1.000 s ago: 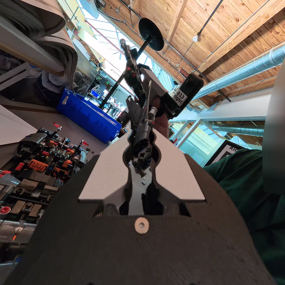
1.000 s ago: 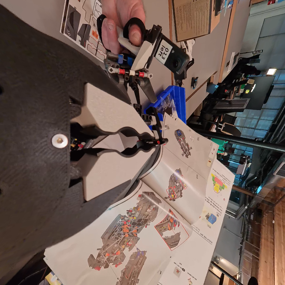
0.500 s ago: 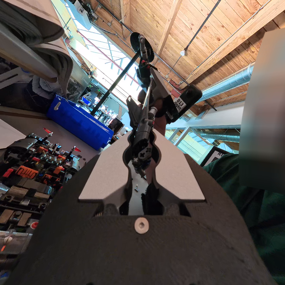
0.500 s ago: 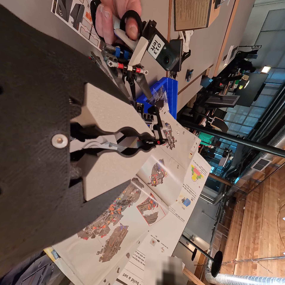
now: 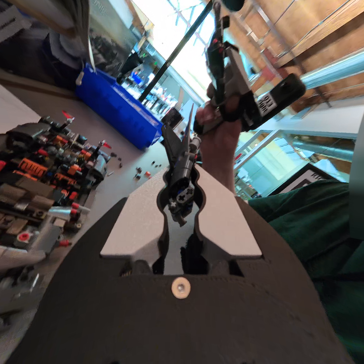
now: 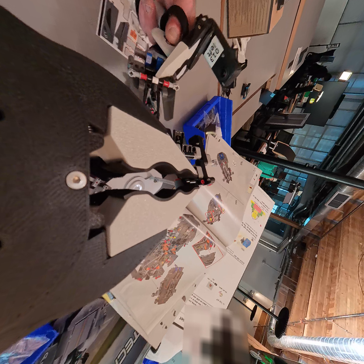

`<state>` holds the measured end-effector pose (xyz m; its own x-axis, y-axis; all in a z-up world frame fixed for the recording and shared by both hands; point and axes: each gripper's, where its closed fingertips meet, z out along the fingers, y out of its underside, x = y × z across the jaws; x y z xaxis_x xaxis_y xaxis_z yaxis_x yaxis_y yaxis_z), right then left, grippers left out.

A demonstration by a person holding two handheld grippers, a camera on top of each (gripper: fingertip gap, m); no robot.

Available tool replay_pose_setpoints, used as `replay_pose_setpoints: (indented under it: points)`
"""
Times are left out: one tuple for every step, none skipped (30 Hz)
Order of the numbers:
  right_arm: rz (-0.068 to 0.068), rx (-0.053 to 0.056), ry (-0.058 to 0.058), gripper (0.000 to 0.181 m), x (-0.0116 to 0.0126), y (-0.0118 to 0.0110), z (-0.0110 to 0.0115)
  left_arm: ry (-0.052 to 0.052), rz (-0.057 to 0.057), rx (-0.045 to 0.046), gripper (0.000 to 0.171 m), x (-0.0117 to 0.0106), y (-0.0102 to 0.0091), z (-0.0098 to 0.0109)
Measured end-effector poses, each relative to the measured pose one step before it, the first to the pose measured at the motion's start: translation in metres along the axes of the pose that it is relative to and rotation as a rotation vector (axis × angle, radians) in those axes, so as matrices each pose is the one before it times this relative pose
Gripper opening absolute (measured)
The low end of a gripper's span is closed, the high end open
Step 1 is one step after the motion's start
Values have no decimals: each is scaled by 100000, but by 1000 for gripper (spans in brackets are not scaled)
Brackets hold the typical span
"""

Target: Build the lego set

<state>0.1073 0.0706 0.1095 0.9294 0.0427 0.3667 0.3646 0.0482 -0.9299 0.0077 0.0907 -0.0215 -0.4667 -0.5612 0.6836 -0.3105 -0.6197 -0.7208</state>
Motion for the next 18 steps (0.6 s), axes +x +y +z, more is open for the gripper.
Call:
replay_pose_setpoints:
  points:
    - [-871,-816,332,5,-102,187,-544,-4082,112,-3861,17,16,1019,197]
    - [-74,-416,207,5,-147,199,-519,-4130,30,-4707,17,-89,1271,292]
    - [889,-32,-124,5,-188,209,-496,-3458,-652,-4050,17,-134,1321,414]
    - [1030,-192,-310,5,-207,283,-440,-2498,-2027,-3363,17,-129,1349,528]
    - [767,-431,-125,5,-195,360,-396,-1298,-2043,-3442,17,-10,1392,587]
    - [659,-462,233,5,-145,396,-357,-1356,-1673,-3333,17,-91,1344,584]
    - [811,-714,-34,5,-165,464,-295,-3107,-1372,-1525,17,-429,1045,539]
    - [972,-612,-218,5,-179,460,-246,-3542,-1495,-784,17,-613,867,504]
    - [1071,-544,-408,5,-166,424,-201,-2242,-1425,-1574,17,-482,880,490]
    - [1129,-364,-281,5,-127,366,-197,-2017,-1362,-868,17,-465,670,411]
    - [962,-264,-220,5,-91,315,-179,-2499,-984,609,17,-505,367,285]
    - [741,-307,-80,5,-63,287,-161,-2210,-783,52,17,-464,351,199]
    - [506,-164,6,5,-58,249,-149,-1512,-1204,11,18,-357,251,126]
    - [574,-160,-127,5,-70,220,-119,-1526,-716,1302,18,-233,-118,-35]
    - [812,-60,-276,5,-98,218,-82,-1888,460,2141,19,-164,-351,-177]
    - [907,-163,-540,5,-134,222,-30,-3962,1703,-4,20,-422,-67,-137]
    - [664,-127,-439,5,-130,218,15,-4839,2378,-1994,22,-579,251,-60]
    - [419,-248,-310,5,-121,227,29,-2681,431,-334,27,-306,40,-29]
